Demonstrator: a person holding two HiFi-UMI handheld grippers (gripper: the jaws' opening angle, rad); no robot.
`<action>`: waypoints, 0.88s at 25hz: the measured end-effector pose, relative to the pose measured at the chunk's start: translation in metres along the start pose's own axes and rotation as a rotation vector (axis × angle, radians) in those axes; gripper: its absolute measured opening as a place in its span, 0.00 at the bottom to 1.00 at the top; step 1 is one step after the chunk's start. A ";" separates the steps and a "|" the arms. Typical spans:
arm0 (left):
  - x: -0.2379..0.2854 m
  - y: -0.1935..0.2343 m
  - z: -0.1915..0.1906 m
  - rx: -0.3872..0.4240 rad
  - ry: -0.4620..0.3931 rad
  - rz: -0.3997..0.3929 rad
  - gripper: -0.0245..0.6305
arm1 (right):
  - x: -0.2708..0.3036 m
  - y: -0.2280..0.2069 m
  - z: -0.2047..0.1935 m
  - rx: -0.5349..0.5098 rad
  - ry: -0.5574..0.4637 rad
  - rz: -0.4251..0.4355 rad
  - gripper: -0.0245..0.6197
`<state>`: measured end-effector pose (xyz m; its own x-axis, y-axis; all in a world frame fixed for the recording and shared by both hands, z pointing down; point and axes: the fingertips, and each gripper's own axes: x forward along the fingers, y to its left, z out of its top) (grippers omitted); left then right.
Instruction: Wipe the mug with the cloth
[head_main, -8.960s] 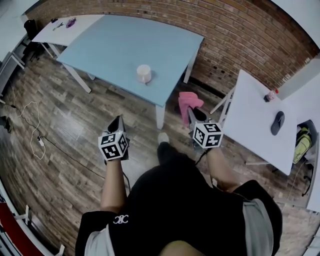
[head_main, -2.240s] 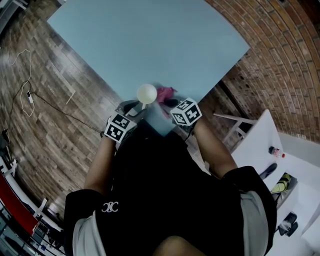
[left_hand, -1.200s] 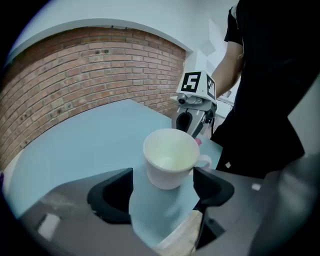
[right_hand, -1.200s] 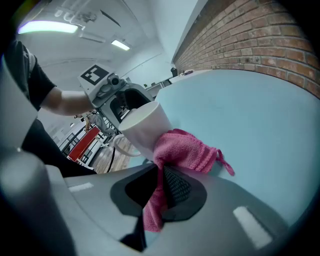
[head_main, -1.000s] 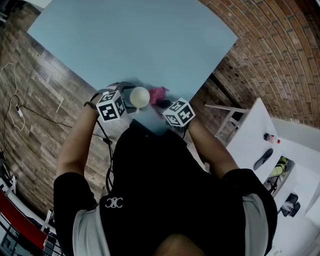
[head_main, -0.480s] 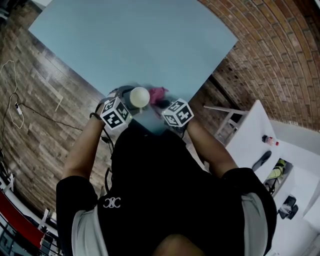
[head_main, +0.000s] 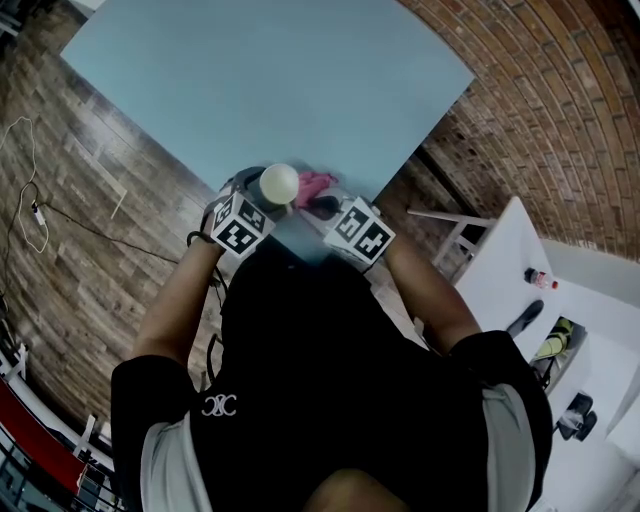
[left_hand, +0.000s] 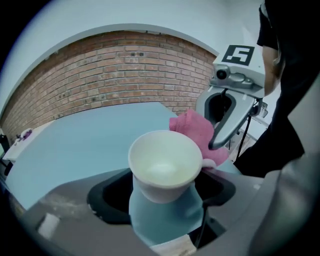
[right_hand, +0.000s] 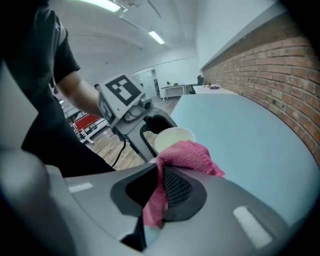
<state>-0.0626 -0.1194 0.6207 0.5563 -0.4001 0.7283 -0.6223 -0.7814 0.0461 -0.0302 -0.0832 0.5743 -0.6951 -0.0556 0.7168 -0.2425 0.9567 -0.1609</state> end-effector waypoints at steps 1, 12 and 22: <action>0.000 0.000 0.001 -0.011 -0.004 0.009 0.66 | -0.001 0.003 0.001 -0.026 0.011 0.007 0.10; 0.005 0.001 0.004 -0.093 -0.016 0.081 0.66 | 0.035 -0.014 -0.038 0.045 0.123 -0.011 0.10; 0.012 0.002 0.011 -0.172 -0.040 0.138 0.66 | 0.004 -0.008 -0.030 0.170 0.015 -0.003 0.10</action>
<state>-0.0510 -0.1308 0.6217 0.4784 -0.5187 0.7086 -0.7768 -0.6262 0.0662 -0.0105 -0.0827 0.5989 -0.6844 -0.0528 0.7272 -0.3563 0.8944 -0.2703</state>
